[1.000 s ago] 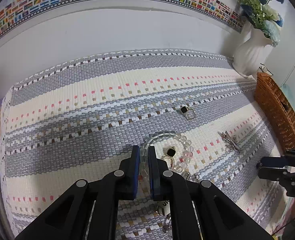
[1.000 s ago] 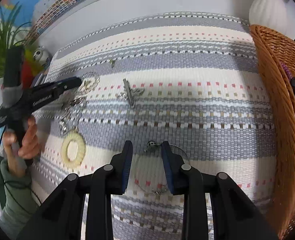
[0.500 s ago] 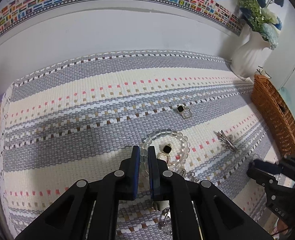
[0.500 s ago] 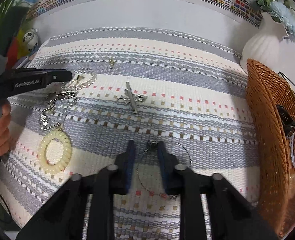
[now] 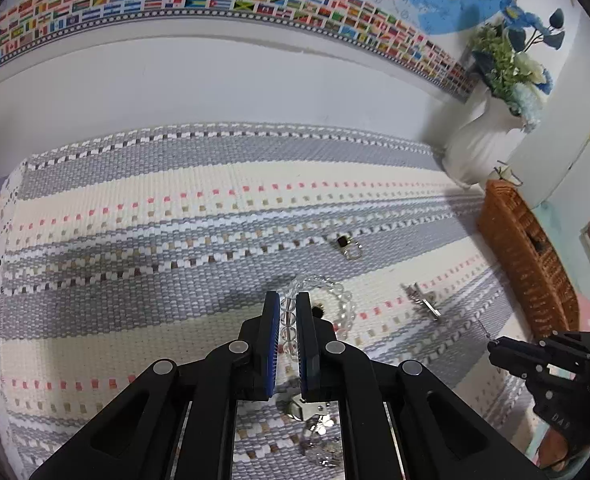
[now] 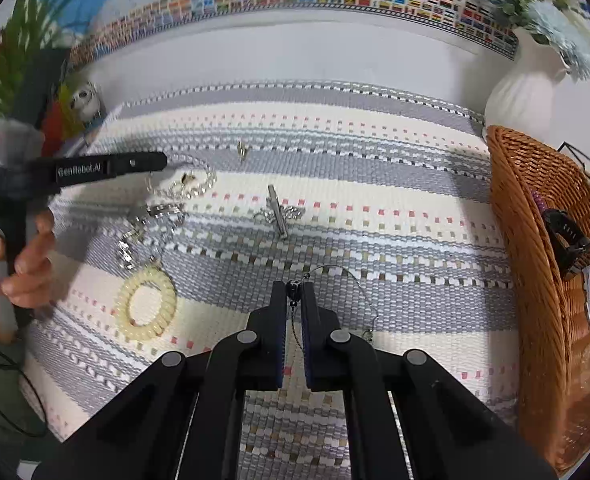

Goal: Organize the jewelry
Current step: 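Grasp the clear bead bracelet with the left tool while the right tool grasps a wire earring, then carry the bracelet and earring over the wicker basket with both tools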

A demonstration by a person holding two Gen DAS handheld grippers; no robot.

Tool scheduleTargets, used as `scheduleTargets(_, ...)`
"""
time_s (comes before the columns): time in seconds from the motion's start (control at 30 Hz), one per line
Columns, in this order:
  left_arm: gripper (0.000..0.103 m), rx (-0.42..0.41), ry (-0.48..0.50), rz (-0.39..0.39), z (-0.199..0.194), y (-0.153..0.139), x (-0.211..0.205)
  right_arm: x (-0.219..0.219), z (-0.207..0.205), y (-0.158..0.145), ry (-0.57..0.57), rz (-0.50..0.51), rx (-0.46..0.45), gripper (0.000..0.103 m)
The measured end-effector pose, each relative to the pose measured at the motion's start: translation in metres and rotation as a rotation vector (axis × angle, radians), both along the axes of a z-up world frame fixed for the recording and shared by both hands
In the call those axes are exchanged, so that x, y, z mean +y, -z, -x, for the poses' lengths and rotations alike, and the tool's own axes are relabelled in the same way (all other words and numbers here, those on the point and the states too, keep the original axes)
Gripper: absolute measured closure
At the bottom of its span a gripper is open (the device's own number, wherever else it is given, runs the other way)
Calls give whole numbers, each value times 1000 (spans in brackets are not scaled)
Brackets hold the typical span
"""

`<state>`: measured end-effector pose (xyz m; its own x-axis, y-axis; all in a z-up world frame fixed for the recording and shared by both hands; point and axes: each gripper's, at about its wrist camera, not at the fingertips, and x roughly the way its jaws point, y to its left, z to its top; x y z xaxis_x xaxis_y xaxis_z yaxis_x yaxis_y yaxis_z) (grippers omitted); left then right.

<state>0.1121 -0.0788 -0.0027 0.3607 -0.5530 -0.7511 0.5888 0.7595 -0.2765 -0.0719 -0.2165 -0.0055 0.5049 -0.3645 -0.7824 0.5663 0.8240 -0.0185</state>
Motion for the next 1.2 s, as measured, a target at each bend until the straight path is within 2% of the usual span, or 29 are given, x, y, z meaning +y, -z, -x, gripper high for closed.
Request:
scheduleTargets(0.13,96,-15,3,25,3,-6,2,-17,11,-9,5,-81,-58,96)
scheduleTargets(0.3,96,-56,-1,60,7,-17,4,-27,22,-20,0,-136,-110,96)
scheduleTargets(0.57,96,-93,29,108,20,-41,4,-20,32,-37,-15,-133,-147,96)
scheduleTargets(0.83,96,-149,71,94,43,-66,-12,-15,54,-63,-24,-115,-216,96)
scheduleTargets(1.2,96,-244,191,104,92,-124,-73,-22,116,-112,19,-33,-301,96)
